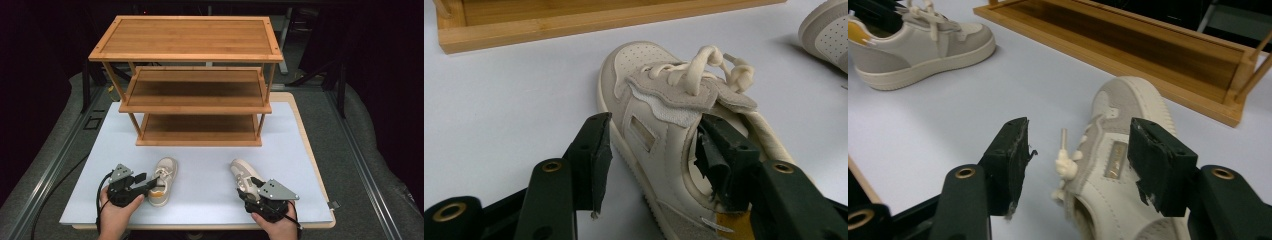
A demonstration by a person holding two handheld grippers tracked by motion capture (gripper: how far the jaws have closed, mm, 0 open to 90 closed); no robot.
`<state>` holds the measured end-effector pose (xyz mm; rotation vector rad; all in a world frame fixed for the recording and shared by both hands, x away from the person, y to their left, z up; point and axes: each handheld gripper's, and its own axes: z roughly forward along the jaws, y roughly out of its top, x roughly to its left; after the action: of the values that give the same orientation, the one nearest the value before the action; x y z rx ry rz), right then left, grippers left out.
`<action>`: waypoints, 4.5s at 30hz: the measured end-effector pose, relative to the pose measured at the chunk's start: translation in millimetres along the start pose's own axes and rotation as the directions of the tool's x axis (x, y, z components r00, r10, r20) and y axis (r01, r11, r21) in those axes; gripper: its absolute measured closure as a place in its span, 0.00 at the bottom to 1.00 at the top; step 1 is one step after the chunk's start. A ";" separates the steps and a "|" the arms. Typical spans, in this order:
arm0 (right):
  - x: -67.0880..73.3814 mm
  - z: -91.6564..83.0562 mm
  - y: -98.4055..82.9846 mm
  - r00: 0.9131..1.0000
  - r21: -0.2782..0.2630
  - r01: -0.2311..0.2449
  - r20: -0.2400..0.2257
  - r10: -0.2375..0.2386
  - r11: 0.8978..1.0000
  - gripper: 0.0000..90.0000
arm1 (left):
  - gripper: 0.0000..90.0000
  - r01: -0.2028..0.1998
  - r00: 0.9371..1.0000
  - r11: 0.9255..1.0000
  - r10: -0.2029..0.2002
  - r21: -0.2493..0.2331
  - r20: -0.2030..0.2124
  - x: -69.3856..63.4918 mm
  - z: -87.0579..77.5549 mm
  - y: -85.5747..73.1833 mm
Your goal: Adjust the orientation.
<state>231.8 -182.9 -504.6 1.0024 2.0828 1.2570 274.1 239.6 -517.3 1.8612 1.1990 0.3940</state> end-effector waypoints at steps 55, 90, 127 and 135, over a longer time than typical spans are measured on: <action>-106.3 2.7 -6.5 0.973 0.093 -0.225 0.065 0.220 0.970 0.61 | 0.50 0.012 0.999 1.000 -0.012 -0.006 0.032 4.3 -1.5 1.4; -96.9 20.6 -5.5 0.980 0.181 -0.185 0.109 0.167 0.966 0.85 | 0.65 0.074 0.996 0.997 -0.073 -0.020 0.058 0.6 17.3 2.9; 7.2 73.1 27.4 0.969 0.195 -0.232 0.134 0.208 0.953 0.78 | 0.63 0.142 0.976 0.990 -0.136 -0.020 0.172 -58.6 55.9 14.3; 5.1 68.7 24.1 0.952 0.193 -0.305 0.027 0.306 0.933 0.61 | 0.60 0.140 0.968 0.990 -0.136 -0.001 0.213 -55.5 49.8 15.0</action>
<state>286.7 -135.7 -513.9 1.4608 2.1428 1.2121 288.2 165.2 -524.1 1.7449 1.1662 0.1232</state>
